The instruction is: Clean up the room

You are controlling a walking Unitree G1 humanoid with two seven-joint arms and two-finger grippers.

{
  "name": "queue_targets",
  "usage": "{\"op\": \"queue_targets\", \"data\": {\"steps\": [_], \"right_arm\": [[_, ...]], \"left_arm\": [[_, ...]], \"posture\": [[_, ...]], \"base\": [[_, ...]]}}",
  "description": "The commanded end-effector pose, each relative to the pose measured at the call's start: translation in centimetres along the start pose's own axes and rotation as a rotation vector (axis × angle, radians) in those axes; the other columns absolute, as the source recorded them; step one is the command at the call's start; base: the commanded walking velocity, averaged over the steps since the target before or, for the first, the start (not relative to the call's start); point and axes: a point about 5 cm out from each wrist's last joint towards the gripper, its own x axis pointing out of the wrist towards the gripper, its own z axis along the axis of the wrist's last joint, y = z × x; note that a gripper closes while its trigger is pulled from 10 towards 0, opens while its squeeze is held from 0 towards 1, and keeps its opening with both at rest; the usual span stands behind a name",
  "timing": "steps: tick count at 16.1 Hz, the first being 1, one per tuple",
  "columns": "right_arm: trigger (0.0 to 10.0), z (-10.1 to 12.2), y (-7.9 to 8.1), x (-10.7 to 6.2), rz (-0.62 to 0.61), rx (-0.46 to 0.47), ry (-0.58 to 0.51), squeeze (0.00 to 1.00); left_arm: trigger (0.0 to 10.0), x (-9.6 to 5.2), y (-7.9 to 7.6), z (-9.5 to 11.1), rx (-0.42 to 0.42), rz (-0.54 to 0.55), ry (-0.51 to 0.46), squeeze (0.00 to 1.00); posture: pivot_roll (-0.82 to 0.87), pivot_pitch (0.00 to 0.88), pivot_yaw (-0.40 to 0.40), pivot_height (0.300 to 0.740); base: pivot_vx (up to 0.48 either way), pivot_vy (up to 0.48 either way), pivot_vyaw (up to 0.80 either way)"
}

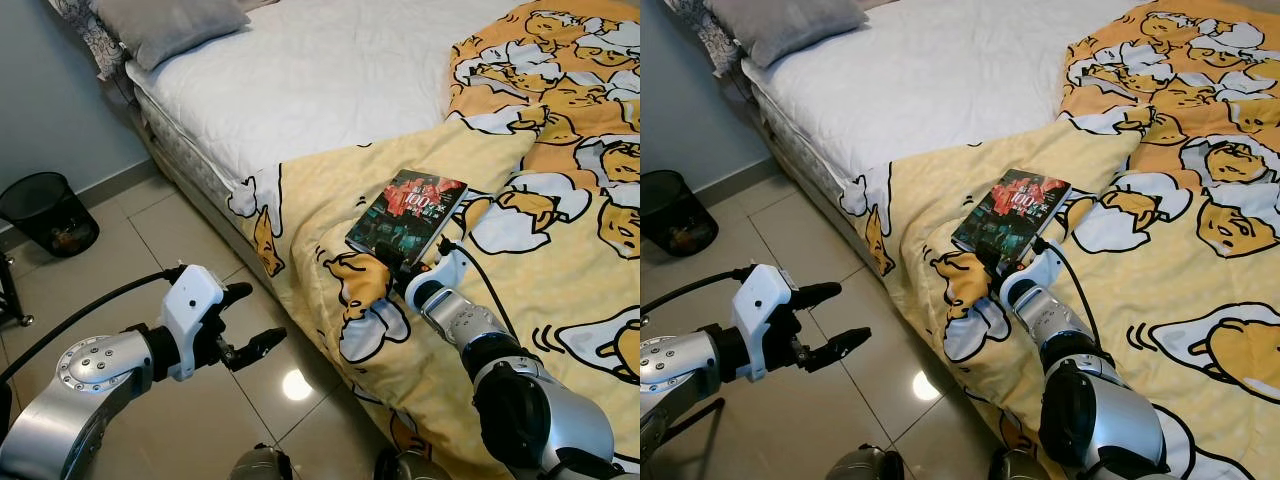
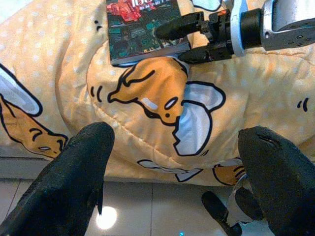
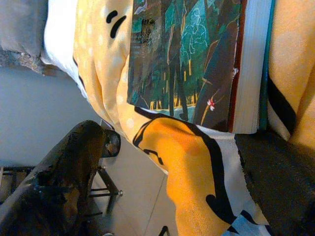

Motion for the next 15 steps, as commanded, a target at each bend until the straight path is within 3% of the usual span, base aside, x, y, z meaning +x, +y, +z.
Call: {"op": "queue_targets", "data": {"steps": [1,9,15], "right_arm": [[10.0,-0.6,-0.7,-0.1,-0.033,0.009,0.014,0.0],[10.0,-0.6,-1.3,-0.4,-0.043,0.047,-0.014,0.0],[10.0,1.4,-0.8,-0.4,0.003,0.174,-0.146,0.0]], "left_arm": [[10.0,0.0,-0.2,0.4,0.016,-0.021,0.0,1.0],[10.0,-0.2,-0.5,0.3,0.014,-0.023,0.005,1.0],[10.0,-0.3,-0.4,0.3,0.023,-0.022,0.005,1.0]], "posture": [[0.13,0.153,0.077,0.74],[0.13,0.148,0.075,0.74],[0.14,0.135,0.072,0.74]], "base": [[0.0,0.0,0.0],[0.0,0.0,0.0],[0.0,0.0,0.0]]}}
